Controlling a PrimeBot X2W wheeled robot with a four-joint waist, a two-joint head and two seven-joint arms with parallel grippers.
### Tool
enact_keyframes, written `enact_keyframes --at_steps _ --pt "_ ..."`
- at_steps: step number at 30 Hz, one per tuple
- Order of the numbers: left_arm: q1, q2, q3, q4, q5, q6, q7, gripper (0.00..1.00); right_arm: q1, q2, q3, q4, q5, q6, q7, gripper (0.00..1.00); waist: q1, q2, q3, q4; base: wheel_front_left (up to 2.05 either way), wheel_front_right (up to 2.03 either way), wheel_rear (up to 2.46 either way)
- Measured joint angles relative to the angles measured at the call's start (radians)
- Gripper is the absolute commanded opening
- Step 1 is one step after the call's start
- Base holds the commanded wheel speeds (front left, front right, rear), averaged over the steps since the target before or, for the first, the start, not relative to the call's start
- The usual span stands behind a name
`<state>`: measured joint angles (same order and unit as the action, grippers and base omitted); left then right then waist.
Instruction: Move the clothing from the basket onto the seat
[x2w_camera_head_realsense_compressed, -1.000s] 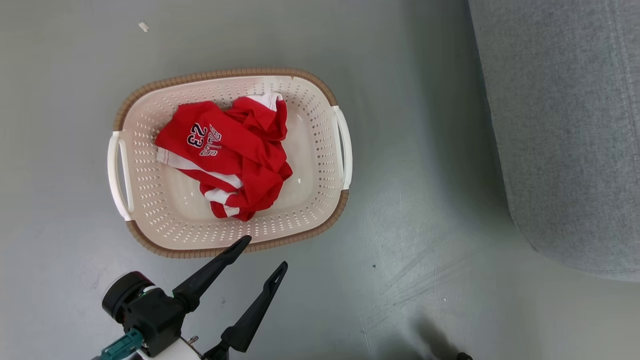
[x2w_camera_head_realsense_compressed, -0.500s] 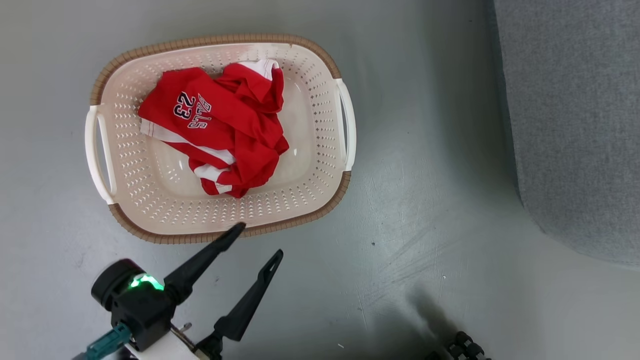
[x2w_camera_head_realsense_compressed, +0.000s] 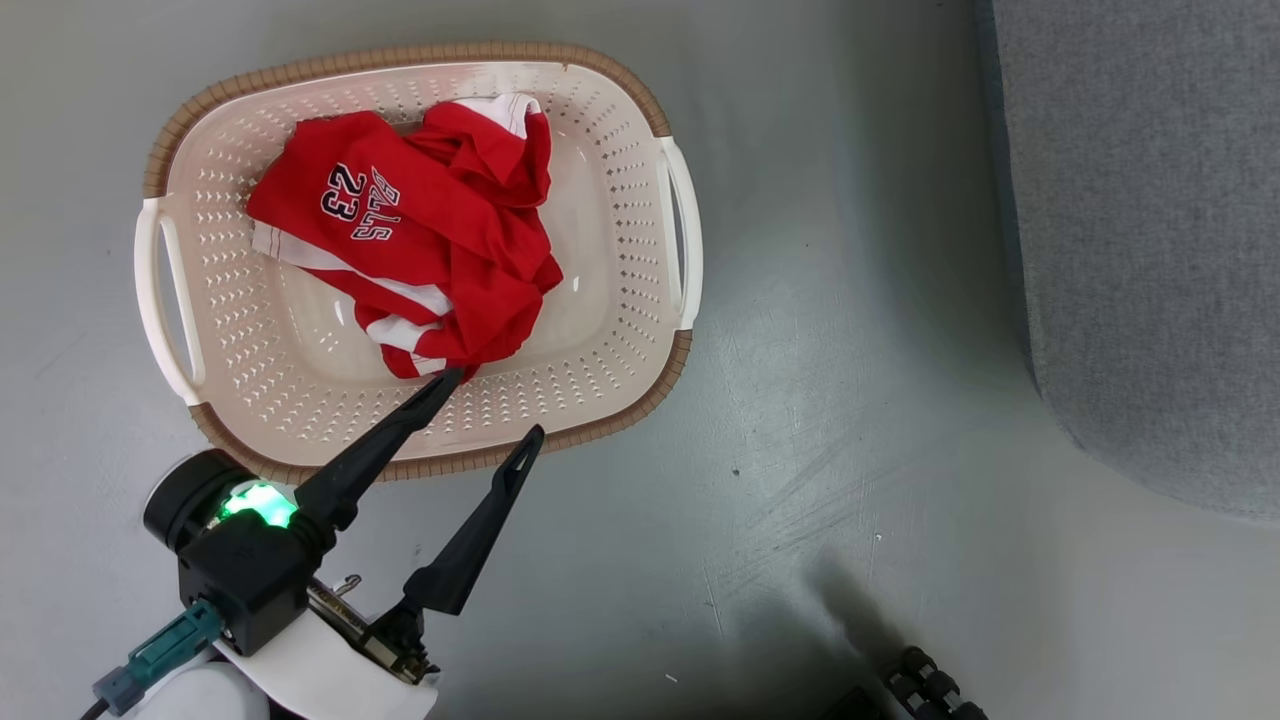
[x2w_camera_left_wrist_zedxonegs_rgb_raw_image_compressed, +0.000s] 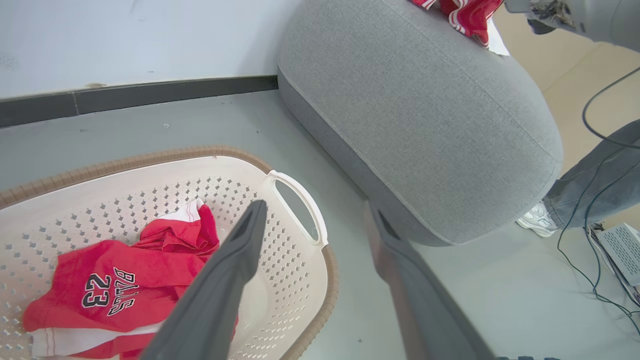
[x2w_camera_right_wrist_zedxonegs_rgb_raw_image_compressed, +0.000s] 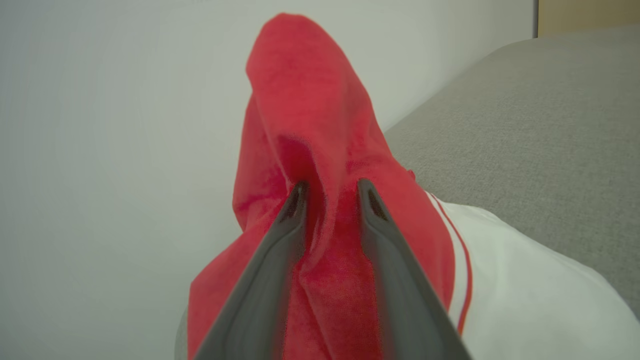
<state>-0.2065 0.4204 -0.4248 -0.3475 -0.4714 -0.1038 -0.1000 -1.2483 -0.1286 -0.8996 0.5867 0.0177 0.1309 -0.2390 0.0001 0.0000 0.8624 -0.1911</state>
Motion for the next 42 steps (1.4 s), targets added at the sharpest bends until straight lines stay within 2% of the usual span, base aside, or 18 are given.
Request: enact_keyframes --at_steps 11,16,19,32,42 --pt "-0.034 -0.006 -0.007 0.041 -0.001 -0.005 -0.019 1.00 0.091 0.001 0.006 0.006 0.027 0.000 -0.009 1.00 0.0000 0.0000 -0.037 -0.023 0.00 0.00 0.00" --pt "-0.052 -0.019 -0.014 0.069 -0.004 -0.006 -0.035 1.00 0.146 0.013 0.060 0.001 0.042 0.000 -0.012 1.00 0.0000 0.0000 -0.065 -0.033 0.00 0.00 0.00" --pt "-0.056 -0.027 -0.007 0.092 -0.015 -0.006 -0.051 1.00 0.179 0.029 0.114 -0.016 0.062 0.000 -0.012 1.00 0.0000 0.0000 -0.085 -0.037 0.00 0.00 0.00" --pt "-0.058 -0.076 0.097 0.213 -0.062 0.013 -0.125 1.00 0.340 0.075 0.385 -0.228 0.103 0.000 -0.018 1.00 0.0000 0.0000 -0.187 -0.029 0.00 0.00 0.00" --pt "-0.056 -0.135 0.163 0.297 -0.100 0.032 -0.148 1.00 0.473 0.085 0.574 -0.275 0.089 0.000 -0.018 1.00 -0.0001 0.0000 -0.284 0.003 0.00 0.00 0.00"
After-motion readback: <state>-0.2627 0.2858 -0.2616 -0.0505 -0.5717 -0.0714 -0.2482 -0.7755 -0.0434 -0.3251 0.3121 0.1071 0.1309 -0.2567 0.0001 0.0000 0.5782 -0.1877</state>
